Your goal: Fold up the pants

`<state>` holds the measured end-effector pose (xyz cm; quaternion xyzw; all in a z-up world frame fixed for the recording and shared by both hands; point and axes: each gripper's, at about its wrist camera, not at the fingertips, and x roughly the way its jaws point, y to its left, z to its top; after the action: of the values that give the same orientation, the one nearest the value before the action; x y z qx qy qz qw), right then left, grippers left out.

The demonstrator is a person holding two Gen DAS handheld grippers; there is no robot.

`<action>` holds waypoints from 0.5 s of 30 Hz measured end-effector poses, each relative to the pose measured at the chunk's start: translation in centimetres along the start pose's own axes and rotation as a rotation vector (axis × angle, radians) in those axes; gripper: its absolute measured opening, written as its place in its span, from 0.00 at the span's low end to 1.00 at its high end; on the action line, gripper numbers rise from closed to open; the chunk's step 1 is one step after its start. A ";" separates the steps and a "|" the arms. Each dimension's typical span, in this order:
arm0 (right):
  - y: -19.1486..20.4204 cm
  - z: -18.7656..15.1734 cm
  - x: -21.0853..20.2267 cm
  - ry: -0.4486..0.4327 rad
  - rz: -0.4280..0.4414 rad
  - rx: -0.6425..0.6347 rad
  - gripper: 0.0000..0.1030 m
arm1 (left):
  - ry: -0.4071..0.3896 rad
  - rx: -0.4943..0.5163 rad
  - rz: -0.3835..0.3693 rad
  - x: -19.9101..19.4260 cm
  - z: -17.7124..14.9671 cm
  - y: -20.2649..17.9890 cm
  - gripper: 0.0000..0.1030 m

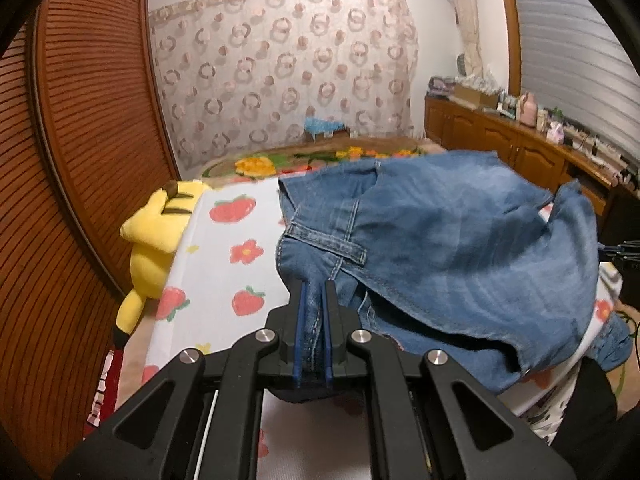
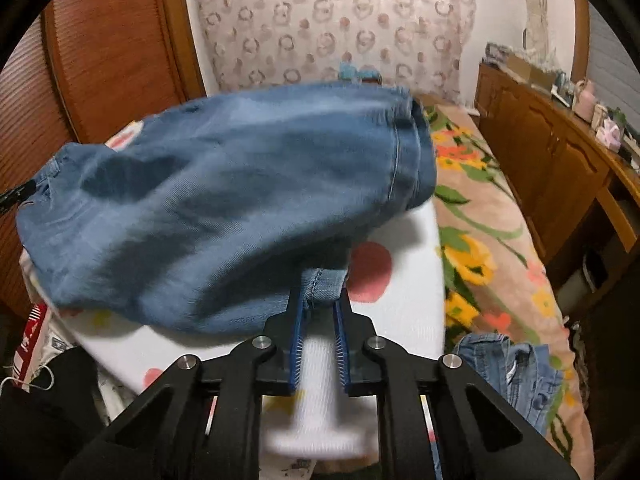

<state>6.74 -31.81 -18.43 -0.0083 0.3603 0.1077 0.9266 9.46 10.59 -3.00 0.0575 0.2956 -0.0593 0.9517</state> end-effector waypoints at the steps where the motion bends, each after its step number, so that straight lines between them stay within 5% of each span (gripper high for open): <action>1: -0.3 0.2 -1.0 -0.023 0.000 0.007 0.13 | -0.011 -0.001 -0.003 -0.5 0.2 0.0 0.08; 15: -4.1 7.3 -16.5 -0.396 -0.117 -0.025 0.12 | -0.183 0.062 -0.033 -6.5 7.3 -2.2 0.08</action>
<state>0.58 -38.33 -2.20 -0.0194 0.1685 0.0577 0.9838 7.84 7.89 6.55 0.0766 0.2064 -0.0892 0.9714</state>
